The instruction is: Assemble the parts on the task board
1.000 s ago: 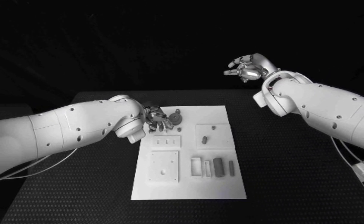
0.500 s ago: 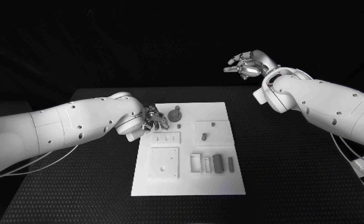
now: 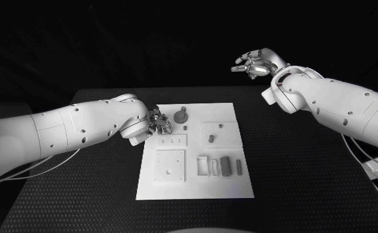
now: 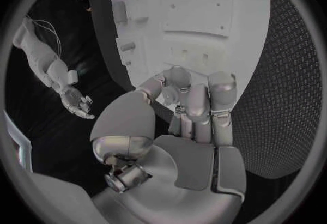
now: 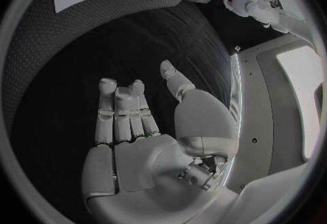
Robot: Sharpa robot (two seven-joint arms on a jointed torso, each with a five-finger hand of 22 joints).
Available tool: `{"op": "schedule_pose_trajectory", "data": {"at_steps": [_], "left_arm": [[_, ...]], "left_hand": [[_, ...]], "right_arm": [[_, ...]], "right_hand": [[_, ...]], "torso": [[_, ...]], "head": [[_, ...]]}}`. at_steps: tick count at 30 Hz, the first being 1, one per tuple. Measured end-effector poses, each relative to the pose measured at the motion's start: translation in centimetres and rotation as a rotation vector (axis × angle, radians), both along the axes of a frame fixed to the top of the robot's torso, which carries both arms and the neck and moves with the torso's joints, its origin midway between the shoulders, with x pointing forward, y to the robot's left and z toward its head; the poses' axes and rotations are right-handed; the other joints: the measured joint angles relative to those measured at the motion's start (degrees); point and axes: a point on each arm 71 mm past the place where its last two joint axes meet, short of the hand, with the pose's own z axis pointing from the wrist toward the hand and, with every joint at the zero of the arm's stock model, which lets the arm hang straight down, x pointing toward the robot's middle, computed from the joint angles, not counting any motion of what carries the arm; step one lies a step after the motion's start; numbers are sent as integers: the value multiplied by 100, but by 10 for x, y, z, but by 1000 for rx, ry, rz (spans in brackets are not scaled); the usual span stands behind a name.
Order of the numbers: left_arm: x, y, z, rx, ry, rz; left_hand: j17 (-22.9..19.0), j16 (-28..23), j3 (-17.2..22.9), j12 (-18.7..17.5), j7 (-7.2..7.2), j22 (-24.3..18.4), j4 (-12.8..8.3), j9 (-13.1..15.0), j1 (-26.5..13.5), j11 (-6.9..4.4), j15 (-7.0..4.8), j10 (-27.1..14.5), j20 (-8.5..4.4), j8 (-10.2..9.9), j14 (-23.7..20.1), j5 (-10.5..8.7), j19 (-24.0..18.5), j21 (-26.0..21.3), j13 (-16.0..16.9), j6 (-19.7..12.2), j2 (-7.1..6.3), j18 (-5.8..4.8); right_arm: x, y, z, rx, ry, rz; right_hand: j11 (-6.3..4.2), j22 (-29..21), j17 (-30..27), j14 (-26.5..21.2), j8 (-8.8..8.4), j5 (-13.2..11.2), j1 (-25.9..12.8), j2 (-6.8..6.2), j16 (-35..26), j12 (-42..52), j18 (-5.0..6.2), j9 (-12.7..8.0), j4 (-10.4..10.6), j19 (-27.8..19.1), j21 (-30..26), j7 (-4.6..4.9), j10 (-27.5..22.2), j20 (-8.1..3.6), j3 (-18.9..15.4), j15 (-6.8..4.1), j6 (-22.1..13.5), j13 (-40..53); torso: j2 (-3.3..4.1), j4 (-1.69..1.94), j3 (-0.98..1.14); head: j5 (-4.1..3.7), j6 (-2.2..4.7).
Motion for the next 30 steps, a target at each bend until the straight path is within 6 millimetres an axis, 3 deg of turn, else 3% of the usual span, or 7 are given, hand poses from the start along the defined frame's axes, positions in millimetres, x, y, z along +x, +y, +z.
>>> {"op": "schedule_pose_trajectory", "data": {"at_steps": [8,12,14,20,23,30], "left_arm": [[-2,-5,-1,22,-19,-25],[-4,-9,-2,37,-32,-46],[-5,-11,-3,42,-36,-54],[-6,-13,-6,60,-45,-71],[-7,-14,-7,66,-48,-79],[-8,-15,-9,85,-62,-96]], "left_hand": [[-103,88,-69,16,52,-103,180,162,-104,-18,0,-18,-17,9,-1,4,19,66,-47,52,103,-1],[-138,115,-67,16,52,-134,184,167,-161,-39,0,-38,-17,11,-1,4,19,87,-68,53,132,-1],[-157,115,-79,16,53,-150,203,335,-228,-39,0,-38,-17,13,-1,15,19,87,-79,53,141,-1],[-184,149,-97,16,54,-166,227,376,-279,-60,-6,-60,-17,23,-7,48,19,115,-100,54,163,-1],[-209,177,-100,16,54,-176,232,528,-374,-69,-21,-69,-18,23,-24,70,20,116,-112,54,185,-1],[-252,231,-95,43,54,-204,237,533,-500,-73,-18,-72,-19,100,-58,71,20,149,-139,54,217,-1]], "right_arm": [[0,-1,0,-2,5,2],[0,0,-1,-2,7,5],[0,0,-1,-2,8,6],[0,0,-1,-3,12,9],[0,0,-1,-3,13,10],[0,0,-1,-4,15,12]], "right_hand": [[20,0,-5,0,0,0,24,22,0,0,0,0,0,-1,0,16,-21,1,0,0,-18,-11],[21,5,-5,0,0,0,24,21,0,0,-1,0,16,-1,0,18,-20,2,-16,0,-22,-11],[21,5,-5,0,0,0,24,21,21,0,0,0,16,-2,0,19,-21,3,-16,0,-22,-16],[20,5,-10,0,0,0,24,21,21,0,0,0,5,-10,0,19,-20,10,-26,0,-24,-18],[20,5,-10,0,0,0,24,21,21,0,0,0,0,-10,0,19,-20,11,-31,0,-25,-20],[20,5,-10,0,0,0,24,21,21,0,0,0,0,-11,0,23,-20,11,-31,0,-24,-23]], "torso": [[-7,10,-8],[-7,13,-10],[-9,13,-12],[-8,13,-14],[-8,13,-14],[-7,13,-14]], "head": [[-29,-44],[-39,-51],[-44,-56],[-60,-70],[-62,-79],[-74,-99]]}}
